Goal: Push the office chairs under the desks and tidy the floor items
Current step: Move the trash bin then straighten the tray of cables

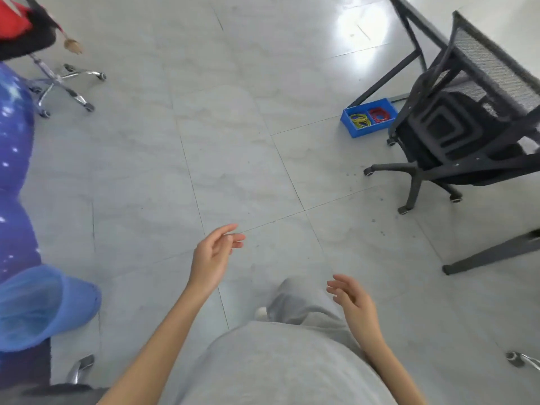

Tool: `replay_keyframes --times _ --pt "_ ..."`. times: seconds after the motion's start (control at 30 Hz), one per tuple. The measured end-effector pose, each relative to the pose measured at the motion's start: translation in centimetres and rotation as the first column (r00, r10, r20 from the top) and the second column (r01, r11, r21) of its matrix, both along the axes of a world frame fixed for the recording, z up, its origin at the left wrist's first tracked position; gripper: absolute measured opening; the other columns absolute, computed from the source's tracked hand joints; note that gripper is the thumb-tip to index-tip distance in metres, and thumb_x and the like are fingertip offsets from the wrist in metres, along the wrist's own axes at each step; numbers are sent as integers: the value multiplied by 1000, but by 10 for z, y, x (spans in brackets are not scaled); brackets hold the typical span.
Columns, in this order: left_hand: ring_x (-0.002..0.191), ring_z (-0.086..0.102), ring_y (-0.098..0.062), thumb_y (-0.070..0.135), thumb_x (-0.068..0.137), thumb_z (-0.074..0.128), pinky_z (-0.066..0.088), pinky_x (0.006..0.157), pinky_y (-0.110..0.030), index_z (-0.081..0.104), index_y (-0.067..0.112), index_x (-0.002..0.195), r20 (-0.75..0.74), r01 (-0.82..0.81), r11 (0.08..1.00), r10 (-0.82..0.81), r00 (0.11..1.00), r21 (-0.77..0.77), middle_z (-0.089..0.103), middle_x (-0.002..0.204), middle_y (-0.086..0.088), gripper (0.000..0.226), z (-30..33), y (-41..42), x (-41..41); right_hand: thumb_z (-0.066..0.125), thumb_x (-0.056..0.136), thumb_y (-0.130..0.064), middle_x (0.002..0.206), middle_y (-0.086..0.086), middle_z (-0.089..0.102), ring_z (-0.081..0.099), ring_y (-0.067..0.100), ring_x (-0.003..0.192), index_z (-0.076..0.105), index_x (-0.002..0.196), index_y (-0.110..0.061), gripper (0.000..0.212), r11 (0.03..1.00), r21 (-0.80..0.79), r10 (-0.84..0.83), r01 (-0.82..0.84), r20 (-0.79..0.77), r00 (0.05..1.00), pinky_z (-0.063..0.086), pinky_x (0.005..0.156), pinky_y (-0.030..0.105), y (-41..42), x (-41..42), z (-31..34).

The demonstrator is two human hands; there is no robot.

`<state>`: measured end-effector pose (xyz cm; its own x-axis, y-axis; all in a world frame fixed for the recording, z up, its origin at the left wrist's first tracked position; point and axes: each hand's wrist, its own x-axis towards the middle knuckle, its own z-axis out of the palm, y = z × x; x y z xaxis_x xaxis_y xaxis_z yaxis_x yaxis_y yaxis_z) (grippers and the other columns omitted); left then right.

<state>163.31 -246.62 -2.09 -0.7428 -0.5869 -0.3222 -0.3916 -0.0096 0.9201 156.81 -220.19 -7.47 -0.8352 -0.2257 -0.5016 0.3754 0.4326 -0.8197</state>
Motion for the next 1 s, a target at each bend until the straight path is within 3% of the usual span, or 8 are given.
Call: replay_keyframes --times 0.2,0.37,0.5,0.67,0.83,0.93,1.0 --pt "76 67 -2 7 96 41 50 75 -18 57 14 109 -23 88 996 -89 996 -14 69 93 3 22 -16 -62 -171 44 90 6 95 -6 68 66 17 93 58 101 -21 32 987 16 -156 157 -32 987 50 86 36 -51 -138 -18" --pt "76 68 -6 18 91 49 51 70 -17 60 21 103 24 -13 999 11 1000 52 73 82 8 17 -28 -101 -269 45 90 3 93 -9 67 66 12 91 57 104 -19 28 1000 -2 -23 22 -90 996 50 88 36 -132 -307 -3" --pt "82 68 -12 9 96 42 50 77 -28 61 20 104 101 -113 991 106 989 69 71 94 -2 23 -26 -141 -332 45 89 2 95 -4 67 63 -8 81 58 107 -18 30 995 -31 90 -96 -178 980 50 85 27 -208 -441 31" --pt "90 66 -22 7 96 41 49 79 -30 61 15 105 133 -227 967 211 968 118 70 96 -6 24 -34 -192 -429 43 90 1 100 -1 66 64 3 89 57 115 -10 30 989 -51 122 -139 -248 961 49 85 25 -285 -578 42" --pt "89 67 -16 8 96 41 49 79 -29 61 15 106 128 -124 985 108 986 121 70 96 -5 23 -47 -263 -567 43 90 -1 100 -2 65 63 0 88 57 115 -11 30 998 -8 64 -67 -213 975 50 85 26 -340 -687 16" --pt "78 68 -6 7 96 41 50 77 -27 61 17 103 105 -14 997 6 994 79 70 95 -4 23 -38 -317 -666 44 90 0 99 0 66 63 -6 82 57 110 -14 28 998 32 -41 46 -145 988 51 83 26 -357 -732 7" --pt "79 68 -9 6 96 41 49 77 -28 62 20 98 88 81 996 -85 993 41 70 93 -2 25 -26 -350 -738 45 90 3 95 0 67 65 -2 82 57 106 -16 28 991 45 -122 127 -106 987 51 83 29 -364 -758 5"
